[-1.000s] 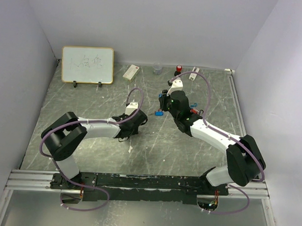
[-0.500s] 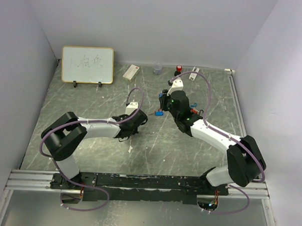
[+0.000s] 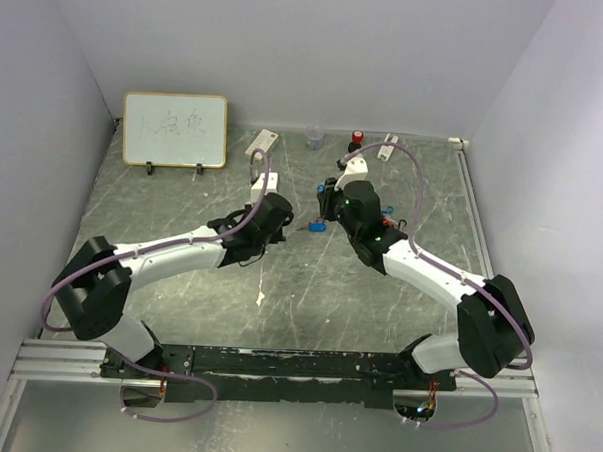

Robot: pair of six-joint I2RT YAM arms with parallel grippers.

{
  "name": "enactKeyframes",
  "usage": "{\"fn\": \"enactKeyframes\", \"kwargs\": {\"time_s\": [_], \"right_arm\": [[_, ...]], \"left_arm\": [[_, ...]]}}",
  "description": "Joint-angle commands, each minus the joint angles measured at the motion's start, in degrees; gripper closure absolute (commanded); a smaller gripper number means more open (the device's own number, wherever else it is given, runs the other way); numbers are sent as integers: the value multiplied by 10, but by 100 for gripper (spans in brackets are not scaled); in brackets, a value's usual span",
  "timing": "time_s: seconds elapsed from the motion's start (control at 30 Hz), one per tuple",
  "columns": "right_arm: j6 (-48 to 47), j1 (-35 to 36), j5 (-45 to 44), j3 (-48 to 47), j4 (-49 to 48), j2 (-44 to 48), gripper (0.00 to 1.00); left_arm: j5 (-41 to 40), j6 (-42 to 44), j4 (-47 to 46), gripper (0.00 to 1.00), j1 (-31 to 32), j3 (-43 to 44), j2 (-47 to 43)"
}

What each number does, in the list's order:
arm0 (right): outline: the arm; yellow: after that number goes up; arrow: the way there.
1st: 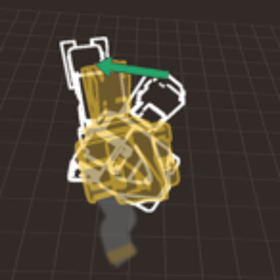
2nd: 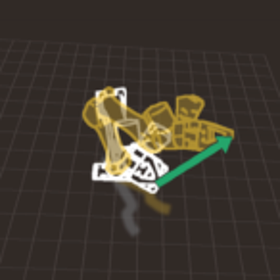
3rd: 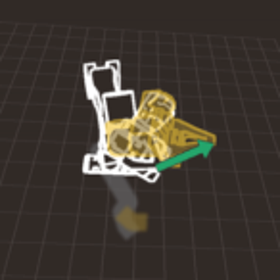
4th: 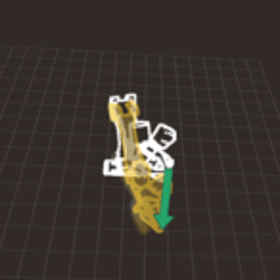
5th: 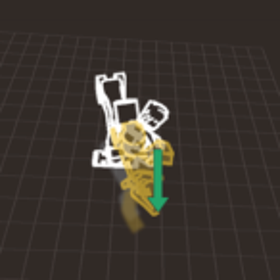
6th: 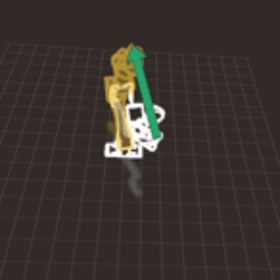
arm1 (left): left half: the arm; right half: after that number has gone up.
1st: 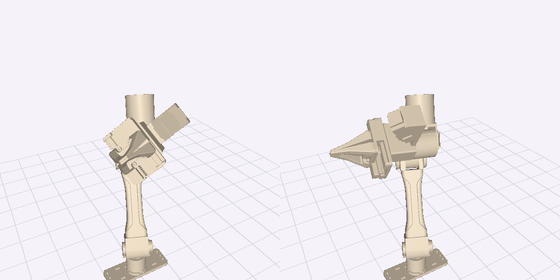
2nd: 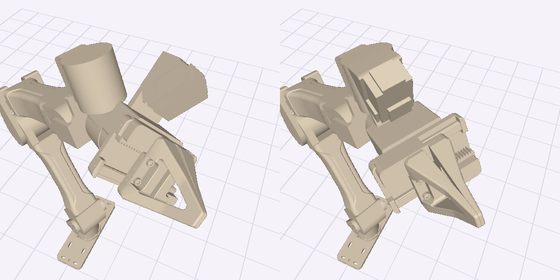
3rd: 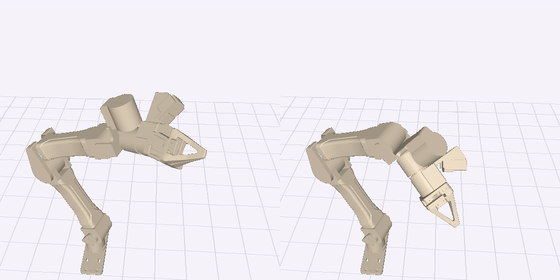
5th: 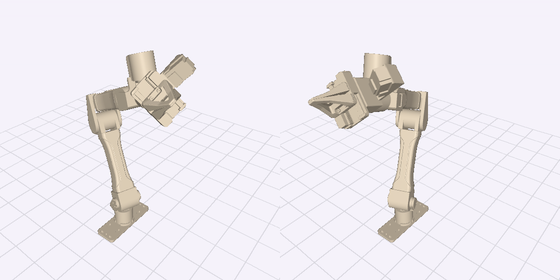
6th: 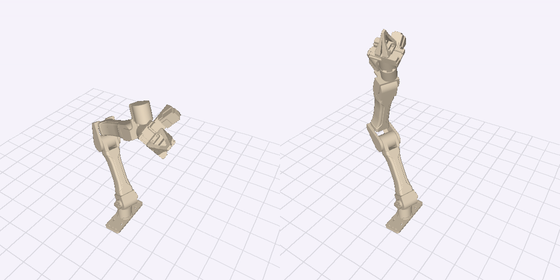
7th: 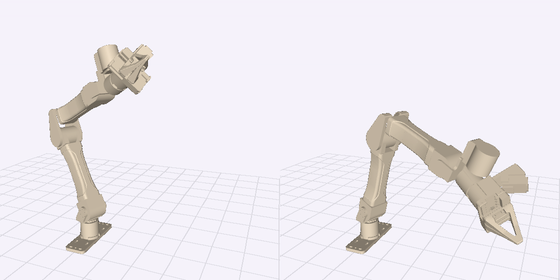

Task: Put the keys on the keyring

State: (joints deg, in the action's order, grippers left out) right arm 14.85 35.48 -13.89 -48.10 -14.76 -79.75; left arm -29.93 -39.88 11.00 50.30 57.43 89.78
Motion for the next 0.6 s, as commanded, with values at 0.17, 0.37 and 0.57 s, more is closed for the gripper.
{"fn": "enactKeyframes", "kwargs": {"time_s": [0.17, 0.37, 0.57], "right_arm": [[2, 10, 22, 10, -25, 23, 100], [8, 15, 38, 20, -43, 38, 100], [18, 19, 55, 26, -60, 43, 100]], "left_arm": [[-12, 20, -74, 93, 3, 52, -17], [0, 13, -105, 93, 1, 57, -17], [5, -7, -135, 93, -1, 37, -31]]}}
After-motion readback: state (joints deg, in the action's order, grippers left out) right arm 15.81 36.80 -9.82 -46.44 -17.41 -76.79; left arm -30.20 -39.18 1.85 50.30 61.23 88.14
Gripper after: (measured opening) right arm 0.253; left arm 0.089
